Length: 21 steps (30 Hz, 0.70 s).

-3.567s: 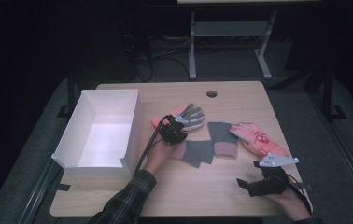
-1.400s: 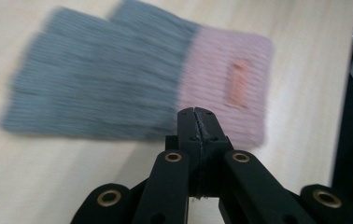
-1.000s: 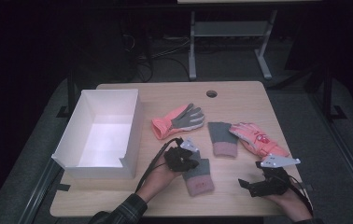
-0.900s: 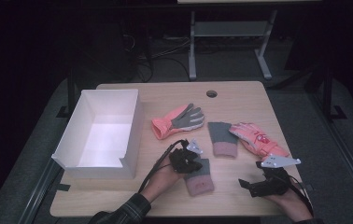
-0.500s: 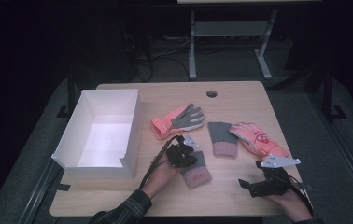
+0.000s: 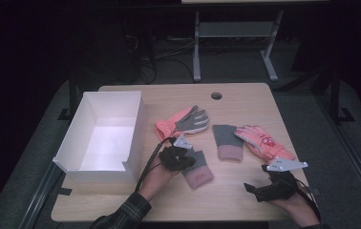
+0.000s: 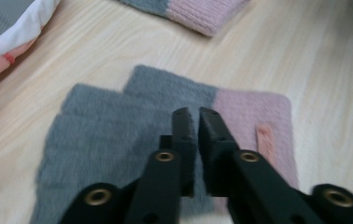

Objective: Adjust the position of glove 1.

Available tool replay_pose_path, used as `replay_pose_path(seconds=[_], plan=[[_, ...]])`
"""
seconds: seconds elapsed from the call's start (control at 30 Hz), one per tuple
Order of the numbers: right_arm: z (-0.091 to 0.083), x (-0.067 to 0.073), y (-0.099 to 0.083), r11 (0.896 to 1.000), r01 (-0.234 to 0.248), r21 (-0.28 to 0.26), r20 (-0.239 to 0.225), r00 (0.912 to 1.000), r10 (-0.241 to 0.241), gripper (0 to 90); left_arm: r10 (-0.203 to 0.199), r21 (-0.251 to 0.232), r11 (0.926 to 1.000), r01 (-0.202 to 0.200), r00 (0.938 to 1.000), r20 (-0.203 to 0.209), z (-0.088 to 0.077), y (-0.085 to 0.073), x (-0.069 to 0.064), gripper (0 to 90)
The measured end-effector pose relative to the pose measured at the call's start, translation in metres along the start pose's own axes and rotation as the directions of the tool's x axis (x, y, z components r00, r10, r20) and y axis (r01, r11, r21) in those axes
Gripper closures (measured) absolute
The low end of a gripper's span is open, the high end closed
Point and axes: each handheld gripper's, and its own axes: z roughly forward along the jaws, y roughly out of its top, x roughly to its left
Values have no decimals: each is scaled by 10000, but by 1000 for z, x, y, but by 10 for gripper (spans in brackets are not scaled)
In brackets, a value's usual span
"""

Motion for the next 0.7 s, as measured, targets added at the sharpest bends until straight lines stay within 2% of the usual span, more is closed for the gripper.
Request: replay_pose_path(seconds=[0.1,0.13,0.17,0.27,0.3,0.37,0.43,0.53,0.7], plan=[[0,1,1,10000,-46,60,-25,10000,46,19,-137,-146,9998,137,9999,2,-5,-6,-2,758],[1,1,1,9999,-73,86,-22,10000,73,19,-12,-60,10000,12,10000,-43,-8,-8,-1,731],[2,1,1,9998,-122,134,-36,9999,122,20,-48,-74,10000,47,9999,-93,-9,-9,-2,699],[3,1,2,9998,-177,117,20,9998,177,60,-62,-86,9999,60,9997,-254,-15,-15,-4,591],[2,1,4,9995,-299,120,-5,9996,299,100,-174,-172,9997,169,9995,-258,-16,-17,-5,526],[2,1,5,9997,-226,-19,7,9997,226,140,-101,-149,9998,97,9994,-321,-21,-22,-5,450],[4,0,7,9997,-260,-17,19,9997,260,148,-185,-244,9995,176,9992,-358,-24,-28,-6,424],[7,0,11,9996,-267,-92,81,9996,267,233,-209,-160,9997,203,9991,-382,-27,-37,-9,357],[10,0,21,9983,-503,-290,-100,9987,501,422,-18,-180,9998,10,9991,-412,-31,-47,-16,271]])
